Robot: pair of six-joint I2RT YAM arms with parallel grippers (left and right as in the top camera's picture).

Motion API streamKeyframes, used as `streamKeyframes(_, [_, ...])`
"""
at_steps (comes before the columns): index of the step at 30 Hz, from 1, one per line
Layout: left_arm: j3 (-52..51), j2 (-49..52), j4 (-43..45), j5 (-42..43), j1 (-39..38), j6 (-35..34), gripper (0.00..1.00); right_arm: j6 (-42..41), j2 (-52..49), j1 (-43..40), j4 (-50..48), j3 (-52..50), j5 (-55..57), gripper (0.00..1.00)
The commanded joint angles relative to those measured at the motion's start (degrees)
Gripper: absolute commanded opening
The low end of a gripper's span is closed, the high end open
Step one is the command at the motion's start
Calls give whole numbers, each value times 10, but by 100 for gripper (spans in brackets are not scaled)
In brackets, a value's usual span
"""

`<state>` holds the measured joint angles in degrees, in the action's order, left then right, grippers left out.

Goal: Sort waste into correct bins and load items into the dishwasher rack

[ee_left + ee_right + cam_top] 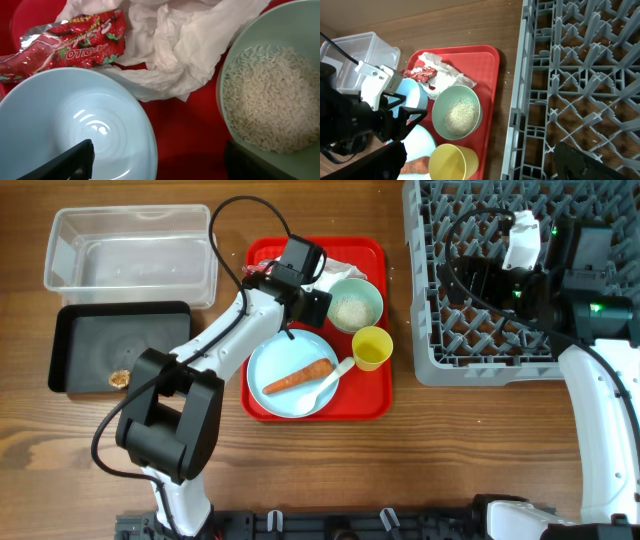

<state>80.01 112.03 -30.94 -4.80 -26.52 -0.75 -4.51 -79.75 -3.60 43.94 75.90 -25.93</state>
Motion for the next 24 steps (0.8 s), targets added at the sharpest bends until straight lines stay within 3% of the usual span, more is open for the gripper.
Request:
streamKeyframes(1, [23, -22, 6, 59, -7, -2, 87, -1, -7, 2, 1, 12, -4, 97])
streamKeyframes(6, [29, -21, 49, 146, -8, -2, 91, -2, -7, 2, 1, 12, 5, 97])
streamKeyframes(12, [28, 10, 85, 150, -10, -71, 91, -1, -7, 2, 1, 12, 11, 97])
streamKeyframes(17, [29, 8, 94, 166, -10, -72, 88, -2, -7, 2, -1, 12, 11, 97])
streamKeyframes(20, [35, 5, 36, 177, -10, -77, 88, -2, -7, 2, 1, 12, 11, 97])
streamKeyframes(24, [80, -21, -121, 191, -2, -129, 83, -2, -7, 2, 1, 12, 18, 97])
